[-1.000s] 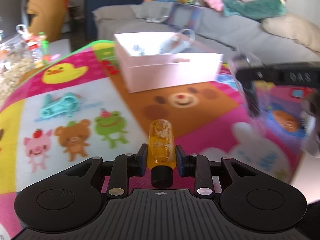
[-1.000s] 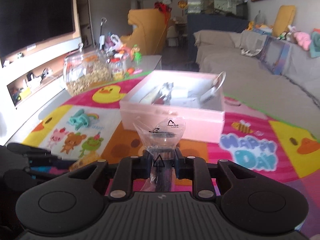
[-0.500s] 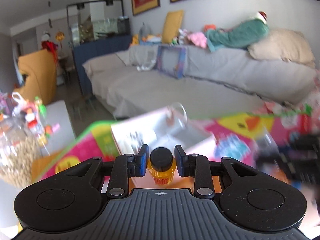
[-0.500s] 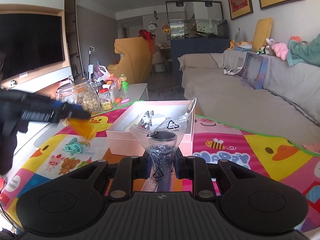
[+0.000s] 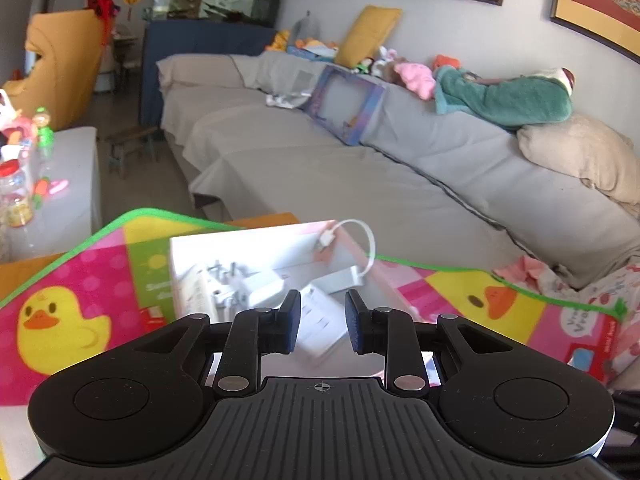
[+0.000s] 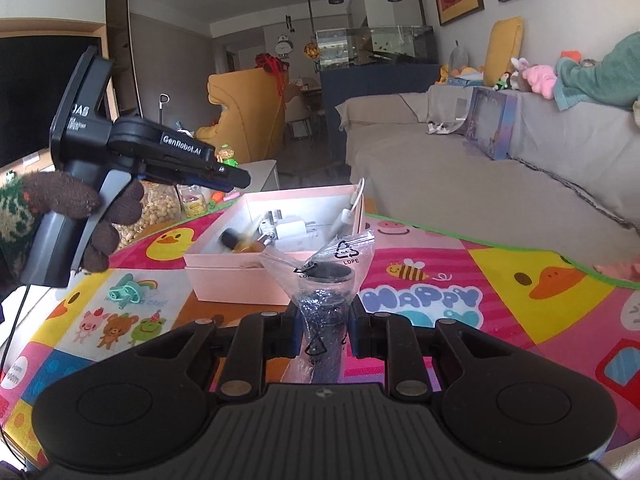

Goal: Organize rigid objects

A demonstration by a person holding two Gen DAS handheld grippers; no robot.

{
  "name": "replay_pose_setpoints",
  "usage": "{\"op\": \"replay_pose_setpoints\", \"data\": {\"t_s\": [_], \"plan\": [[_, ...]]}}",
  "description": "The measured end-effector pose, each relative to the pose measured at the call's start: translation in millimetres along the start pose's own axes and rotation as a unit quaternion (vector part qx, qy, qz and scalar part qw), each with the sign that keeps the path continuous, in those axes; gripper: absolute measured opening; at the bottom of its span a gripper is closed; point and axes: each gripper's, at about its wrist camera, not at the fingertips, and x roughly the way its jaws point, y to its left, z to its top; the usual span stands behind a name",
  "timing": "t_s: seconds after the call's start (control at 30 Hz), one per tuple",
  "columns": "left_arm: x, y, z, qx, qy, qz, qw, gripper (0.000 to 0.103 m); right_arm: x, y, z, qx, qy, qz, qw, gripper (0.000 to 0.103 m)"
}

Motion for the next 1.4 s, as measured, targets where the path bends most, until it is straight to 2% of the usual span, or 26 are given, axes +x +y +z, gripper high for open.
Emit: {"op": "replay_pose_setpoints", "data": {"t_s": [0.17,0.27,0.43,0.6,0.67,0.73,0.83,0.9,0.97,1.07,1.1,1.17,1.27,1.33,1.4], "plan": [[-33.8,22.1,-31.6,-0.031,-0.023,0.008,0.9992,0.027,7.6,3.8,8.6,-0.002,-0.001,-0.008,1.000,0.021],[-57.2,32.7,-62.3,-0.039,-0.022,0.024,0.9987,0.027,13.5,7.7,25.2,-0.003,-0.016,-0.010,1.000,0.021],[-84.1,42.6,-113.9,-0.015,0.010,0.054,0.9984,0.028,36.8,11.3,75.2,0.022,-0.040,0.015,0.999,0.021],[-99.4,54.5,-140.2,-0.017,0.021,0.058,0.9979,0.027,85.4,17.8,136.9,0.037,-0.036,0.024,0.998,0.021],[-104.5,58.7,-142.6,-0.021,0.010,0.061,0.9978,0.027,112.2,22.5,152.8,0.031,-0.011,0.014,0.999,0.021],[-107.0,65.5,-143.8,-0.037,0.000,0.056,0.9978,0.027,143.6,27.5,159.4,0.018,0.031,-0.004,0.999,0.021],[-106.2,78.3,-144.7,-0.063,-0.013,0.057,0.9963,0.027,188.1,32.2,149.7,0.009,0.122,-0.023,0.992,0.022],[-103.2,85.9,-143.9,-0.080,-0.016,0.063,0.9947,0.027,202.5,38.0,137.6,0.001,0.155,-0.025,0.988,0.023],[-100.8,92.4,-142.8,-0.095,-0.022,0.073,0.9926,0.027,204.3,51.4,124.4,-0.034,0.156,-0.042,0.986,0.026],[-102.9,104.4,-145.6,-0.109,-0.055,0.081,0.9892,0.027,204.3,88.0,118.3,-0.117,0.129,-0.078,0.982,0.028],[-102.6,110.7,-145.6,-0.120,-0.058,0.083,0.9876,0.027,202.0,101.6,120.9,-0.138,0.120,-0.071,0.981,0.028],[-99.5,125.8,-144.6,-0.153,-0.055,0.076,0.9837,0.027,202.5,127.7,133.2,-0.158,0.116,-0.028,0.980,0.028],[-98.5,142.8,-146.7,-0.194,-0.066,0.077,0.9757,0.027,228.4,164.6,149.7,-0.164,0.166,0.045,0.971,0.028],[-99.5,148.1,-150.7,-0.203,-0.079,0.080,0.9728,0.027,262.1,187.1,151.8,-0.162,0.215,0.052,0.962,0.028],[-98.5,152.7,-154.7,-0.207,-0.079,0.076,0.9720,0.027,297.4,207.1,147.8,-0.174,0.246,0.023,0.953,0.027]]}}
